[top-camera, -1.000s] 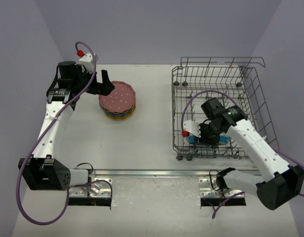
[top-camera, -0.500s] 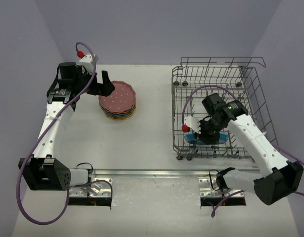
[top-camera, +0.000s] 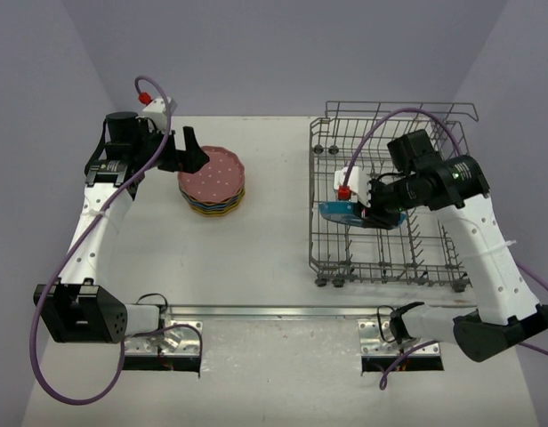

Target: Unload the plates from the dish rack

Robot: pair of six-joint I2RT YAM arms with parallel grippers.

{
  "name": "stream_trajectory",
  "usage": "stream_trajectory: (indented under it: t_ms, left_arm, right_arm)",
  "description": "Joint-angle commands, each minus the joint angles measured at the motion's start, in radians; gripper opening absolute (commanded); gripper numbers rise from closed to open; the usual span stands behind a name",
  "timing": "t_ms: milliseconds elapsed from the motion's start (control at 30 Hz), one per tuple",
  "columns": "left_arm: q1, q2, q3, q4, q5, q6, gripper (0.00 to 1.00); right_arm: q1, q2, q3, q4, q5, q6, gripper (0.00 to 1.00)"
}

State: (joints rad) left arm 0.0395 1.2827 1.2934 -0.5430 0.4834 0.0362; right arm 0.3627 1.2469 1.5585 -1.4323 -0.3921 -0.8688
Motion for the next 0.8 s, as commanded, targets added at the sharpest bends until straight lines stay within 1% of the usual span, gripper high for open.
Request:
stream_trajectory:
  t_ms: [0, 100, 167, 233, 333, 367, 467, 567, 600, 667, 767]
  left_arm:
    - [-0.009, -0.016, 0.007, 0.039, 0.031, -0.022, 1.00]
    - [-0.007, -0.017, 0.010, 0.045, 0.041, -0.033, 1.00]
    - [-0.007, -0.023, 0.015, 0.049, 0.066, -0.061, 1.00]
    - [-0.007, -0.027, 0.020, 0.056, 0.095, -0.079, 1.00]
    - [-0.007, -0.029, 0.031, 0.062, 0.148, -0.107, 1.00]
    - [-0.009, -0.029, 0.036, 0.065, 0.180, -0.120, 1.00]
    - [-0.007, -0.025, 0.049, 0.060, 0.255, -0.139, 1.00]
    - [-0.007, -0.017, 0.063, 0.049, 0.317, -0.150, 1.00]
    - [-0.007, -0.014, 0.067, 0.046, 0.343, -0.151, 1.00]
    - [-0.009, -0.011, 0.073, 0.039, 0.359, -0.150, 1.00]
    - [-0.007, -0.006, 0.080, 0.032, 0.382, -0.152, 1.00]
  right_arm:
    - [-0.005, -0.018, 0.115, -0.076, -0.061, -0.003, 0.00]
    - [-0.006, -0.016, 0.167, -0.072, -0.077, 0.006, 0.00]
    - [-0.005, -0.025, 0.190, -0.012, -0.076, 0.022, 0.00]
    - [-0.005, -0.073, 0.140, 0.119, -0.046, 0.028, 0.00]
    - [-0.005, -0.184, -0.024, 0.372, 0.036, -0.005, 0.00]
    - [-0.007, -0.226, -0.100, 0.489, 0.076, -0.027, 0.00]
    - [-0.004, -0.267, -0.215, 0.696, 0.144, -0.083, 0.00]
    - [-0.002, -0.296, -0.297, 0.863, 0.190, -0.130, 0.00]
    - [-0.001, -0.297, -0.307, 0.945, 0.199, -0.154, 0.00]
    - [0.005, -0.296, -0.322, 1.026, 0.215, -0.171, 0.00]
    - [0.028, -0.293, -0.356, 1.161, 0.218, -0.251, 0.00]
